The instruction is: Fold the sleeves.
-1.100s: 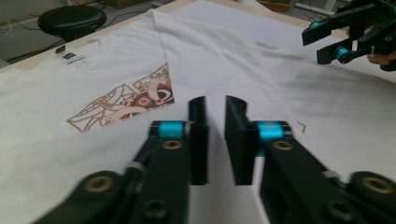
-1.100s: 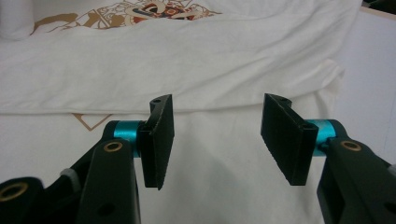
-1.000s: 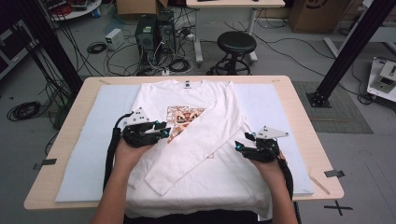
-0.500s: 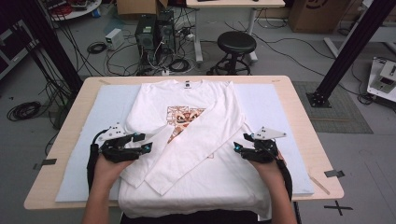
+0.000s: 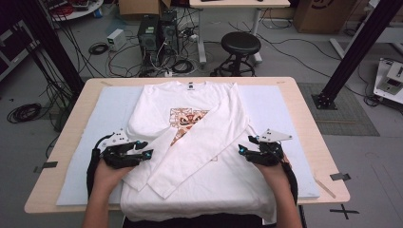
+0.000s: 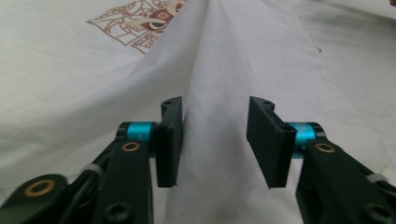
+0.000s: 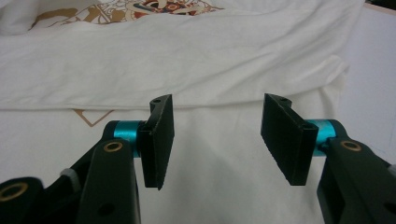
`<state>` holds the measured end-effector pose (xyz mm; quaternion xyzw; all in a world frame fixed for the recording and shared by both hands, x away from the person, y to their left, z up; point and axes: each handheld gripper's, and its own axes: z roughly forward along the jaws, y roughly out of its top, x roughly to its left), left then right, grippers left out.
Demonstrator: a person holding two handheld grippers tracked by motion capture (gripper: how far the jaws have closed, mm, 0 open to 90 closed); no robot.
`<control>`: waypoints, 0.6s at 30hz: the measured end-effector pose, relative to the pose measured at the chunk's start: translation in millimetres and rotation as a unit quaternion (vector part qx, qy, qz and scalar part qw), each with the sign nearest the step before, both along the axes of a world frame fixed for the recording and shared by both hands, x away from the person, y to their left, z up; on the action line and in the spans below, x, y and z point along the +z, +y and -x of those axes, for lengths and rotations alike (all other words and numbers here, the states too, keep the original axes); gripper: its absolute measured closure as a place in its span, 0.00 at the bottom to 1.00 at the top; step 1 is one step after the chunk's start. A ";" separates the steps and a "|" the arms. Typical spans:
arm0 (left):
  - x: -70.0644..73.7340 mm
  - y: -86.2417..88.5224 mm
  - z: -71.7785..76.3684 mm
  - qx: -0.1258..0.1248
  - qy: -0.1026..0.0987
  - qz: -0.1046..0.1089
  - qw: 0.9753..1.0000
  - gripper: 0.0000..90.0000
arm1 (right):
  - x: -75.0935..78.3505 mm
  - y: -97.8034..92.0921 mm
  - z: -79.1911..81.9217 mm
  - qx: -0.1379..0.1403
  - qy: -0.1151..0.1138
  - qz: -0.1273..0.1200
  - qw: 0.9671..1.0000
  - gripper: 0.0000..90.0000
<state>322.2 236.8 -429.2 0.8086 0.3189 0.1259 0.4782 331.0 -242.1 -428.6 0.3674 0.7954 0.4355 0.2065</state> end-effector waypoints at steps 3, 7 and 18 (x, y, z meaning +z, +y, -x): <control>-2.0 -2.6 0.4 0.005 0.011 -0.023 1.000 0.80 | 0.4 -1.6 -0.3 -0.001 0.000 -0.002 1.000 0.50; -1.1 -7.0 2.9 0.007 0.008 -0.037 0.999 0.92 | 1.2 -4.1 -0.1 -0.002 -0.004 -0.003 1.000 0.50; 36.9 -47.0 2.7 -0.049 -0.034 0.018 0.998 0.94 | 2.4 -1.1 -0.1 -0.002 -0.003 -0.002 1.000 0.50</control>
